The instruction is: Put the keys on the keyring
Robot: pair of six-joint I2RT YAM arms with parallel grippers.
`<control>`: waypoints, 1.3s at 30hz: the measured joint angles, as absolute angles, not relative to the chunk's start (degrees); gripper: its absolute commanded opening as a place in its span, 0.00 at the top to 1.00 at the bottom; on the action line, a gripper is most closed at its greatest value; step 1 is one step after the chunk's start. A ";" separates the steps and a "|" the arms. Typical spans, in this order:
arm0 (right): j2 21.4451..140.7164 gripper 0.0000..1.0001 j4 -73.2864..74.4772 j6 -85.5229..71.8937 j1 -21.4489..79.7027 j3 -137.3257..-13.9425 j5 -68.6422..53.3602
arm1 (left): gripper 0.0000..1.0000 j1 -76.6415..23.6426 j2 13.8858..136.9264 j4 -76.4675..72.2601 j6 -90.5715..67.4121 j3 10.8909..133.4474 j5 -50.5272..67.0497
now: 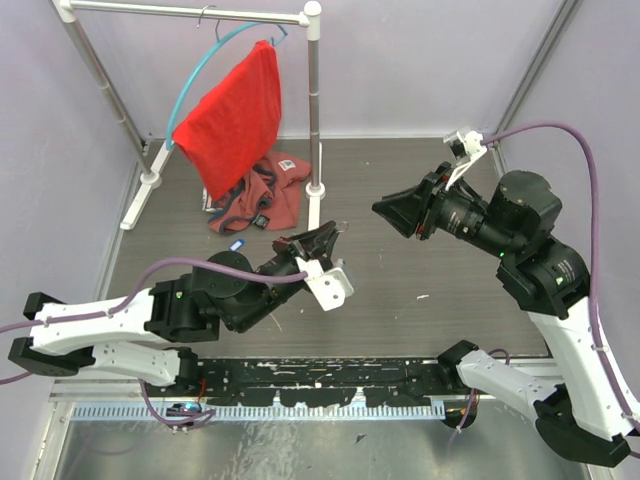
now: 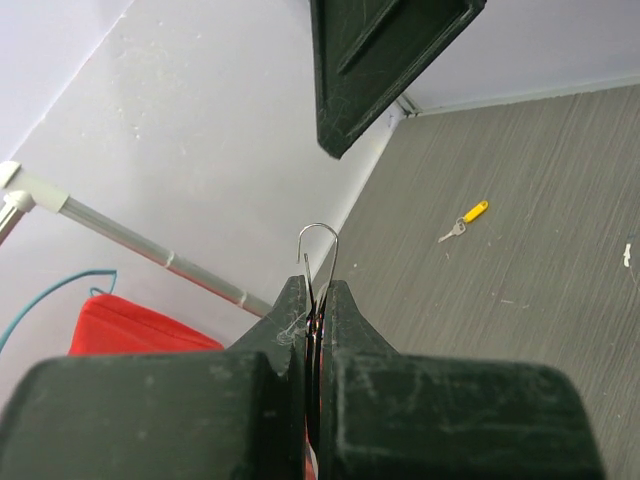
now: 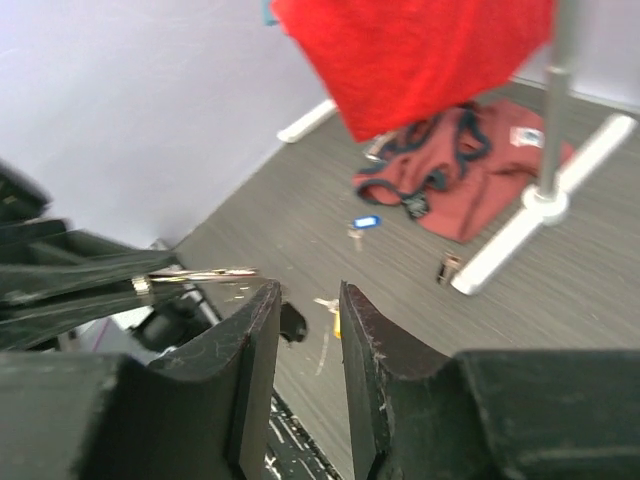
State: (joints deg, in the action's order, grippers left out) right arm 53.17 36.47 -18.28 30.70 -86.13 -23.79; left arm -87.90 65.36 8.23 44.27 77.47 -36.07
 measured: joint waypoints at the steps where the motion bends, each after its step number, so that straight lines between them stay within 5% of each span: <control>1: 53.28 0.64 37.67 -18.33 30.68 -86.13 -21.34 | 1.00 -87.92 64.99 8.56 43.97 77.21 -36.23; 10: 58.76 0.63 42.02 -18.39 26.83 -81.82 -8.78 | 1.00 -87.92 61.30 11.84 40.84 74.63 -38.11; 23: 72.73 0.62 31.59 -24.75 7.92 -62.54 -11.11 | 1.00 -85.91 61.65 19.73 34.30 73.73 -35.59; 39: 88.75 0.64 23.44 -30.15 3.81 -62.48 0.45 | 1.00 -86.04 62.63 20.62 35.14 70.24 -35.62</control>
State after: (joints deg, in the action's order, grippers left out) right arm 88.75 23.44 -30.15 3.81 -62.48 0.45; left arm -86.04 62.63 20.62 35.14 70.24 -35.62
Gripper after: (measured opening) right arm 0.372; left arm 0.036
